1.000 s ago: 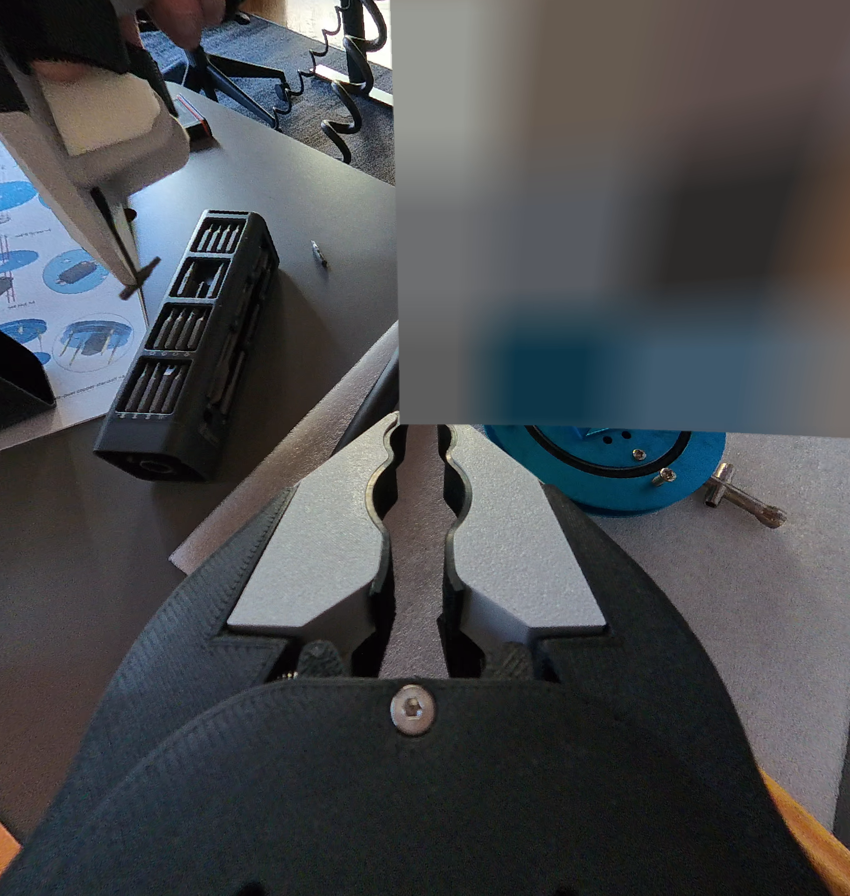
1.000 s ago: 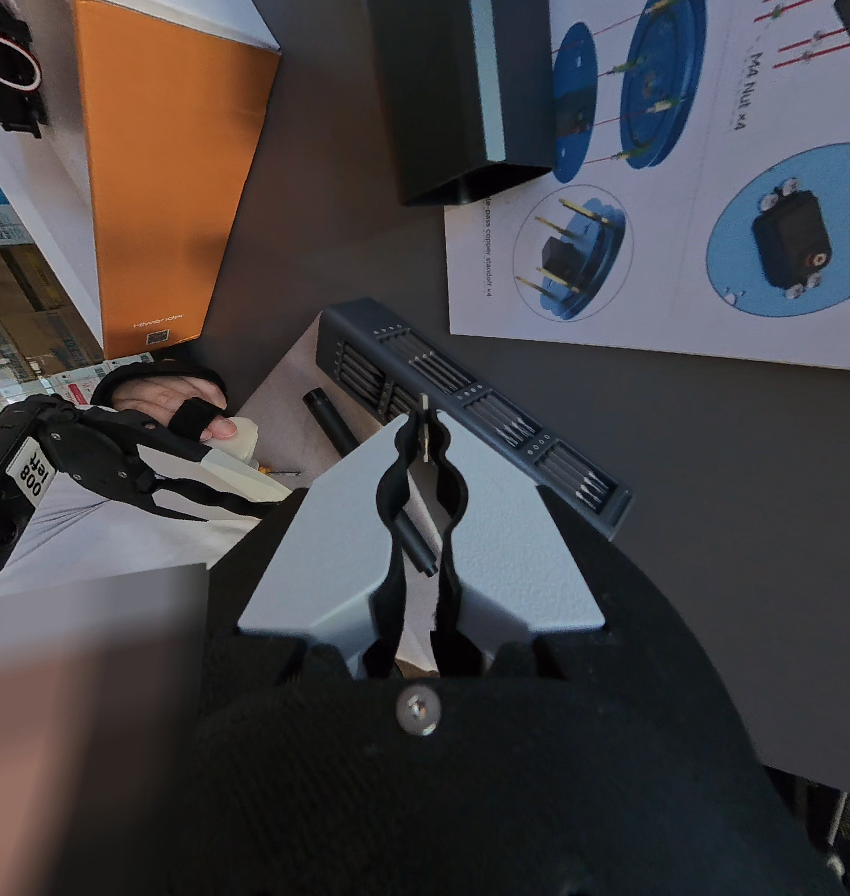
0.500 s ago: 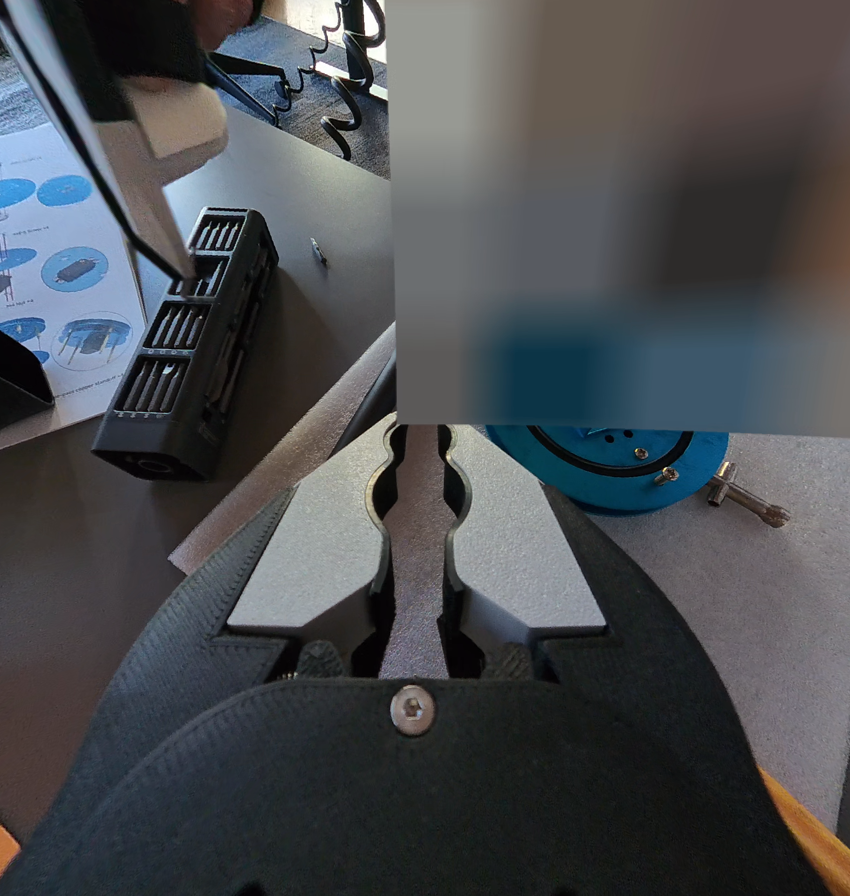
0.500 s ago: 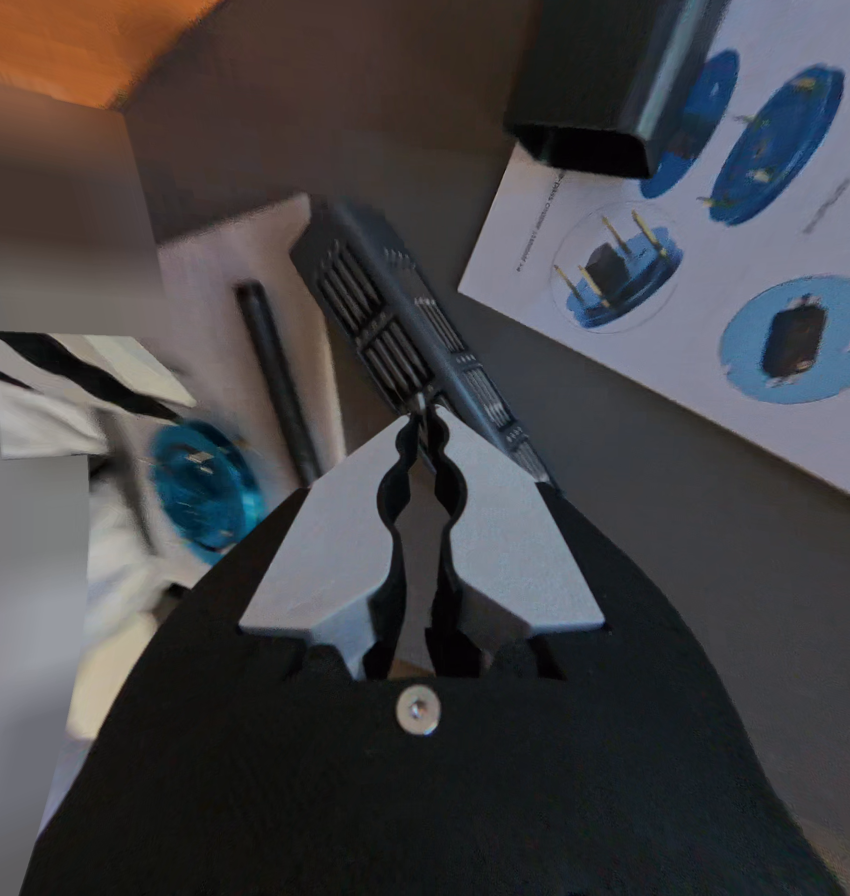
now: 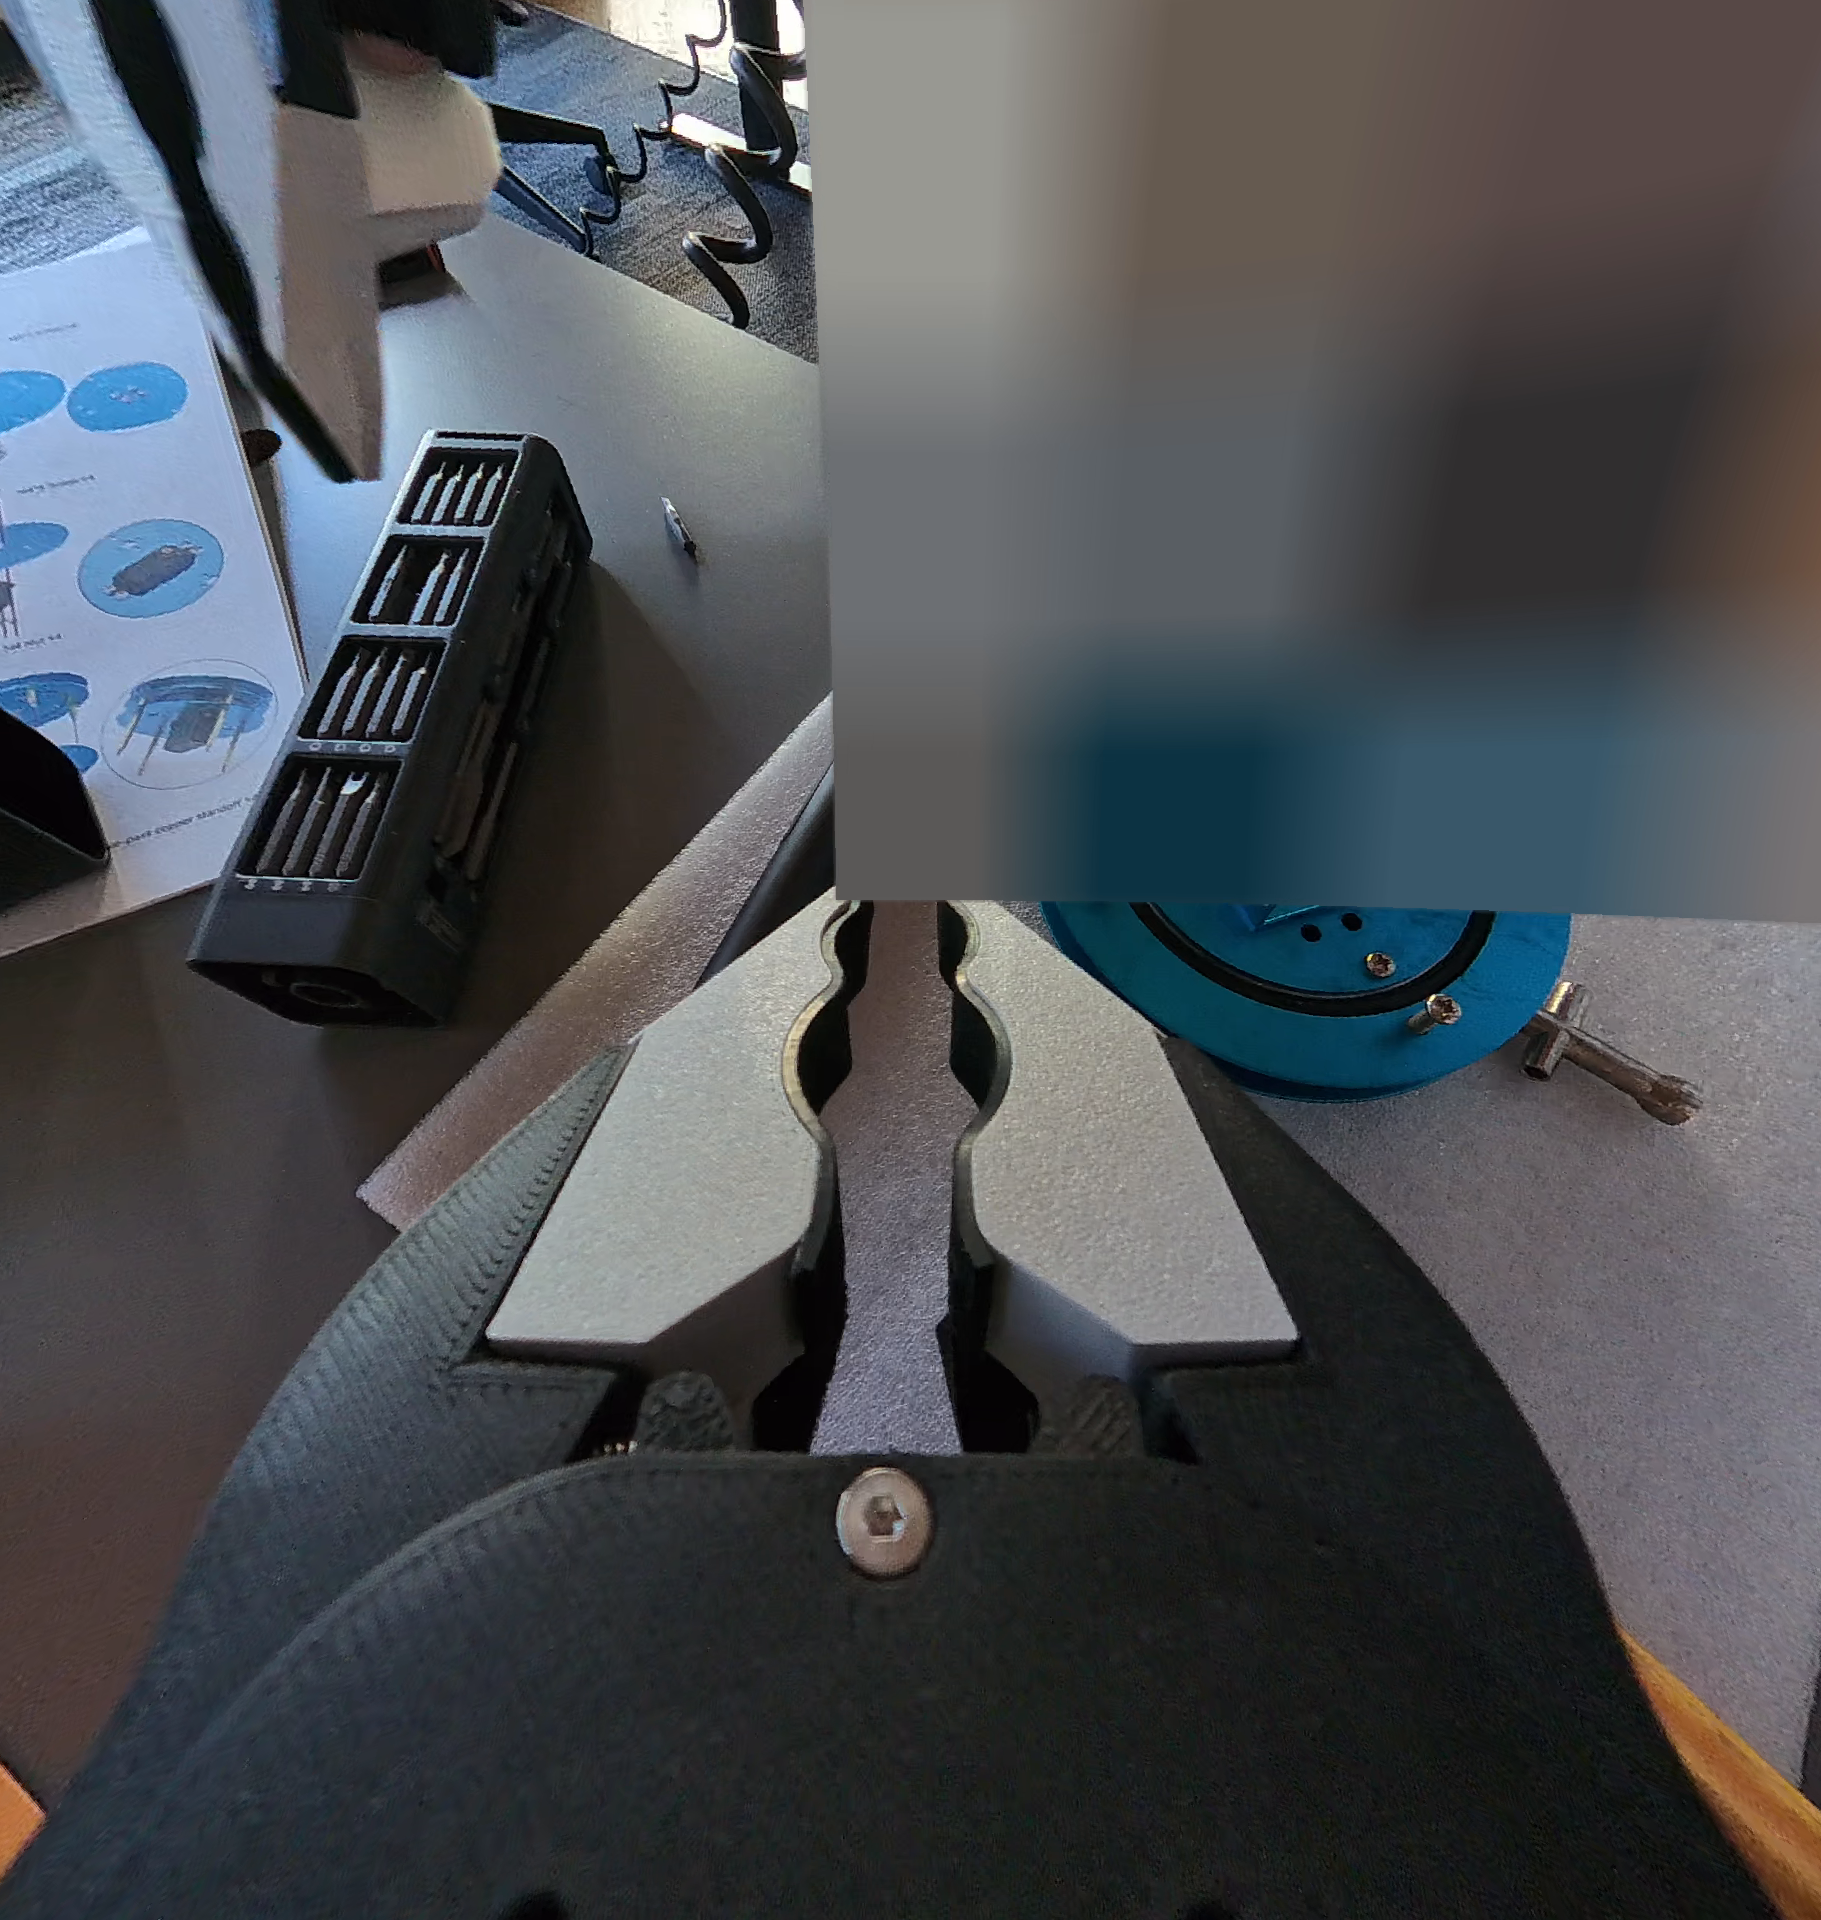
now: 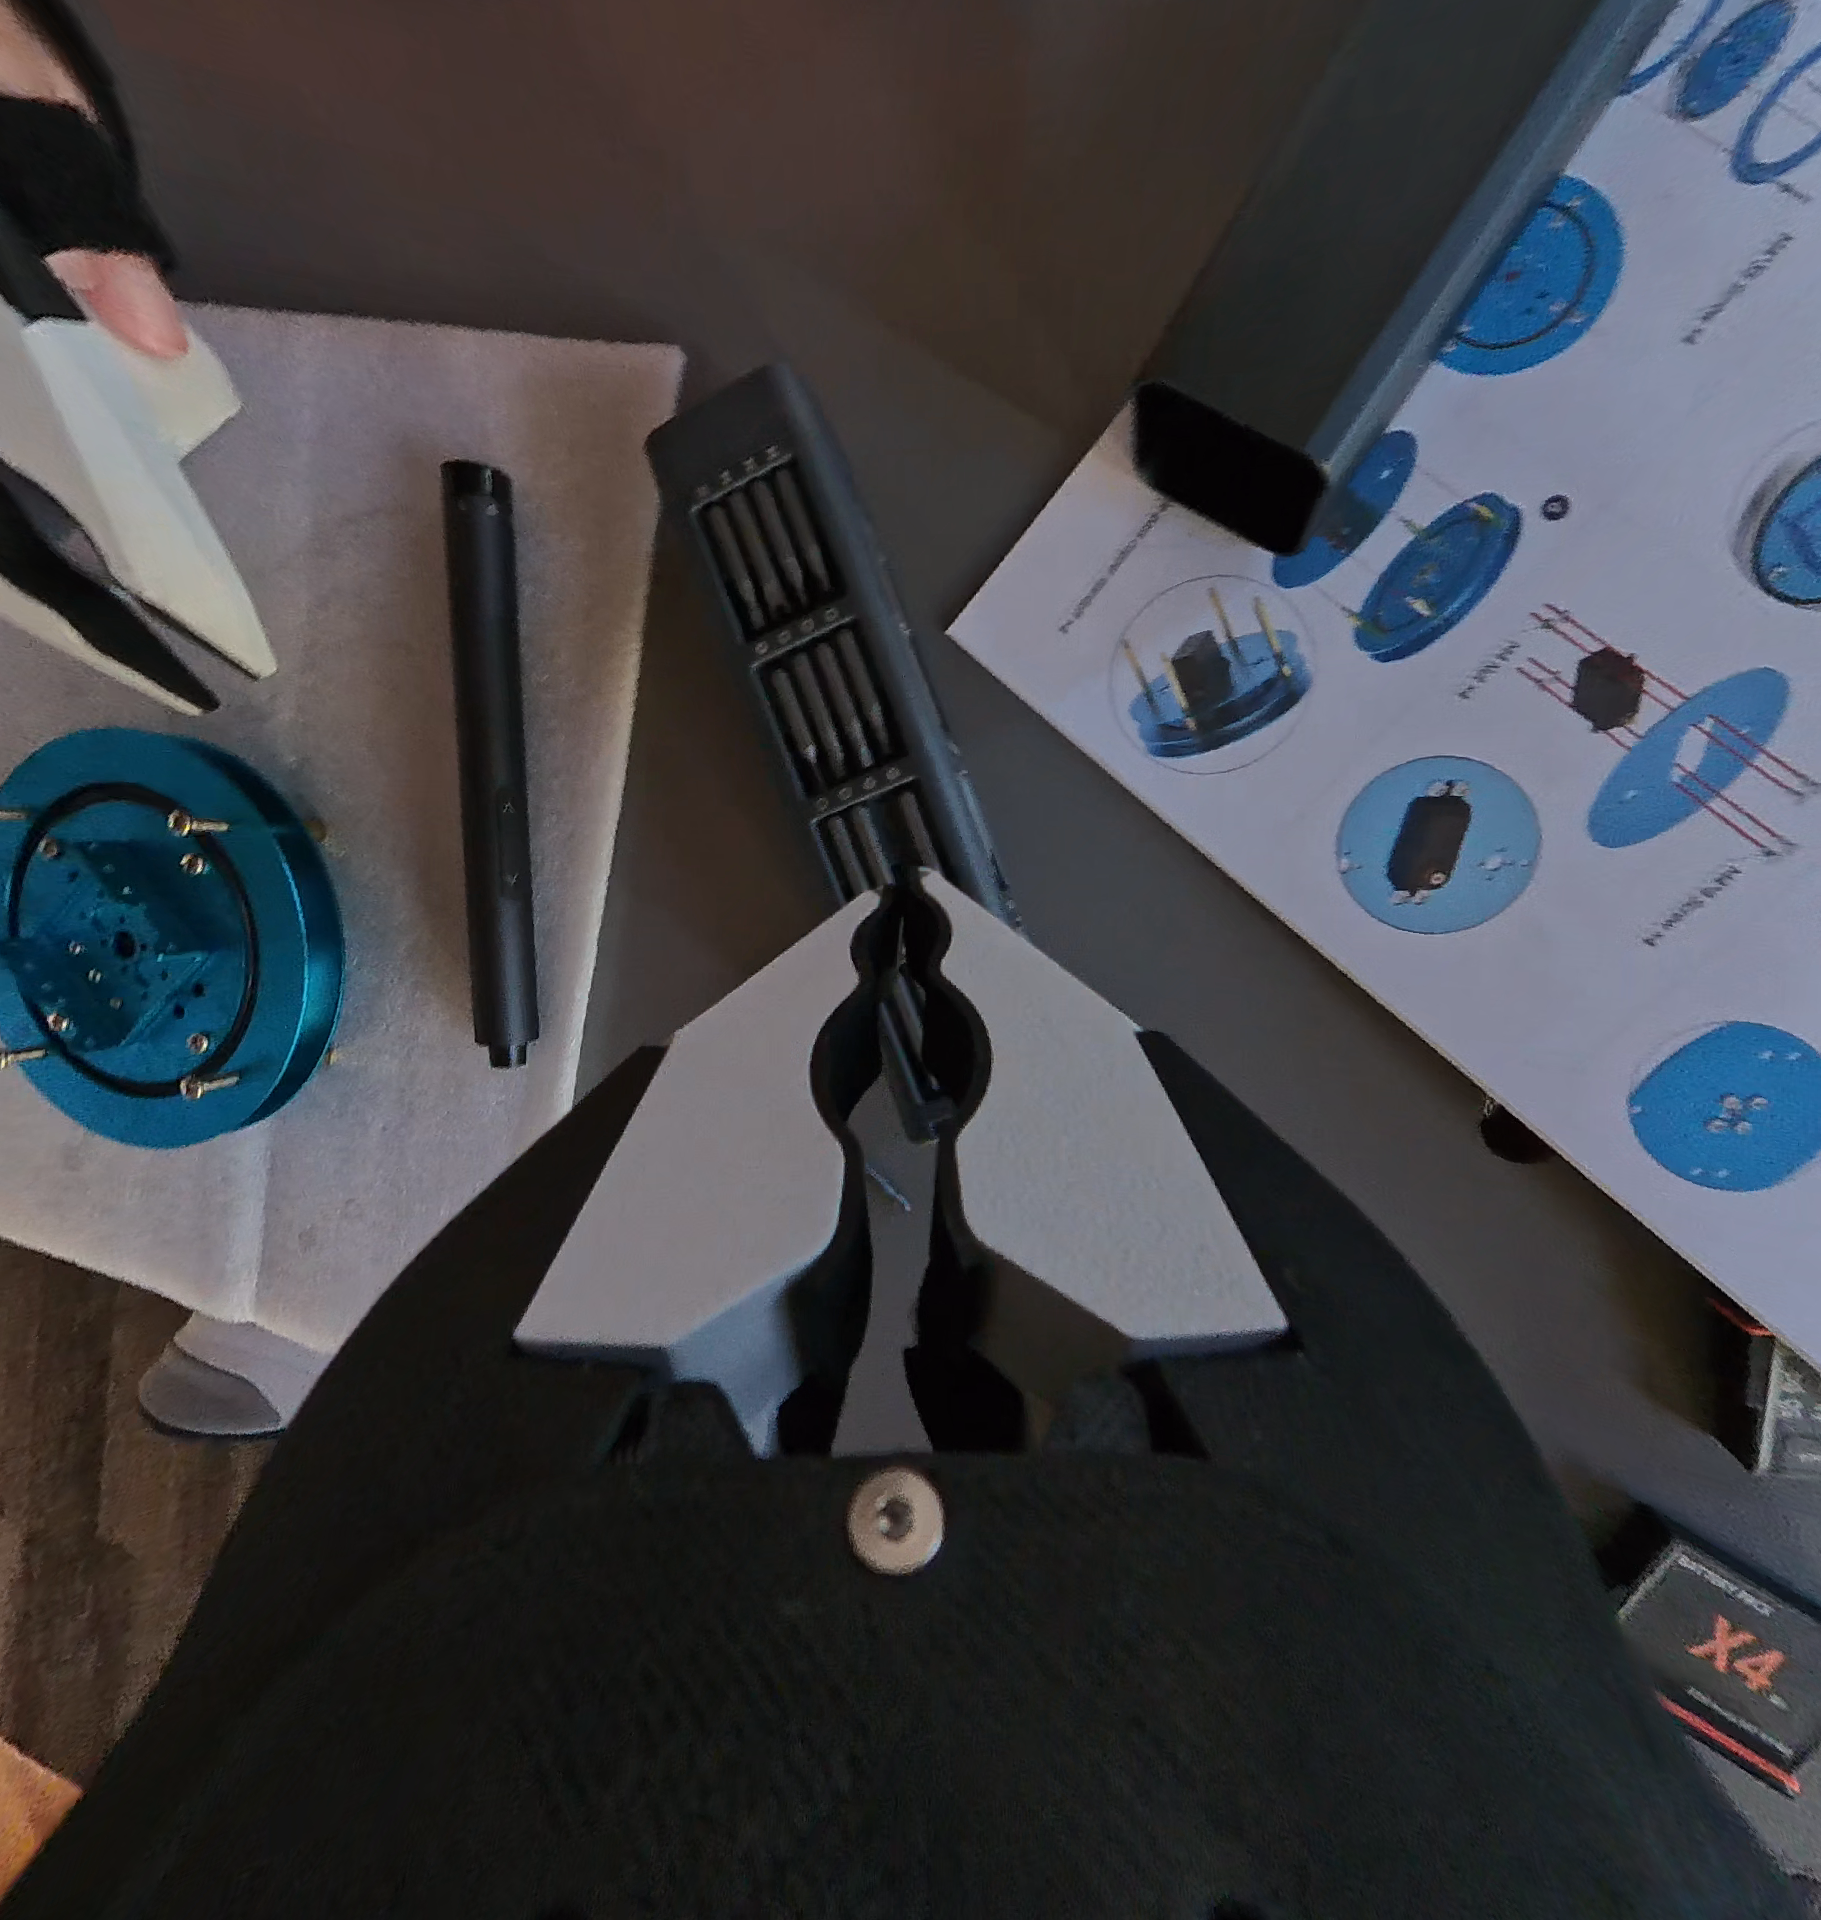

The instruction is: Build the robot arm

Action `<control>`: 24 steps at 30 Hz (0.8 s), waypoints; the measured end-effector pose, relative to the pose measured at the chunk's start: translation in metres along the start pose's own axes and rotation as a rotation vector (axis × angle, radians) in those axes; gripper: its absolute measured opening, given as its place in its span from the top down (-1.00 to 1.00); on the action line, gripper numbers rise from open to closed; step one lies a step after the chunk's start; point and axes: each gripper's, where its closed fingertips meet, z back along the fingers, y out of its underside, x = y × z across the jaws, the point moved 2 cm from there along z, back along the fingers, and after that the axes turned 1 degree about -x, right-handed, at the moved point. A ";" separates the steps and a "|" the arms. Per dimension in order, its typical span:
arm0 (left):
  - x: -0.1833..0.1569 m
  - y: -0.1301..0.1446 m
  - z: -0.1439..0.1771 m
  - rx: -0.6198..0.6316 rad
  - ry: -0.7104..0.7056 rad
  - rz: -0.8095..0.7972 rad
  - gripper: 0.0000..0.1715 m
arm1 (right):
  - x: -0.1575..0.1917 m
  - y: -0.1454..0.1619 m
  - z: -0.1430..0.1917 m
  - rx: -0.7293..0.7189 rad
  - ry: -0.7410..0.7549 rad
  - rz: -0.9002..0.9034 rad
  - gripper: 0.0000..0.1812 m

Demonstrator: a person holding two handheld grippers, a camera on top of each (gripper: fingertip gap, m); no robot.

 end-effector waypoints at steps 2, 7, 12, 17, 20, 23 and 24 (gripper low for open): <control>0.000 0.000 0.000 0.002 -0.003 -0.008 0.87 | 0.005 0.009 0.001 -0.012 -0.015 0.043 1.00; -0.002 -0.002 0.001 -0.003 -0.003 -0.014 0.87 | 0.010 0.048 0.015 -0.055 0.014 0.171 0.94; -0.002 -0.001 0.000 0.003 -0.004 -0.015 0.87 | 0.009 0.074 0.018 -0.078 0.055 0.184 0.86; -0.001 0.001 -0.001 0.009 -0.006 -0.011 0.87 | 0.008 0.096 0.010 -0.045 0.105 0.246 0.79; 0.000 0.002 -0.002 0.015 -0.008 -0.011 0.87 | 0.005 0.101 0.001 -0.021 0.116 0.261 0.75; 0.001 0.003 -0.002 0.018 -0.010 -0.011 0.87 | 0.008 0.099 -0.011 -0.022 0.085 0.274 0.74; 0.001 0.003 -0.002 0.018 -0.011 -0.009 0.87 | 0.008 0.098 -0.014 -0.022 0.076 0.273 0.74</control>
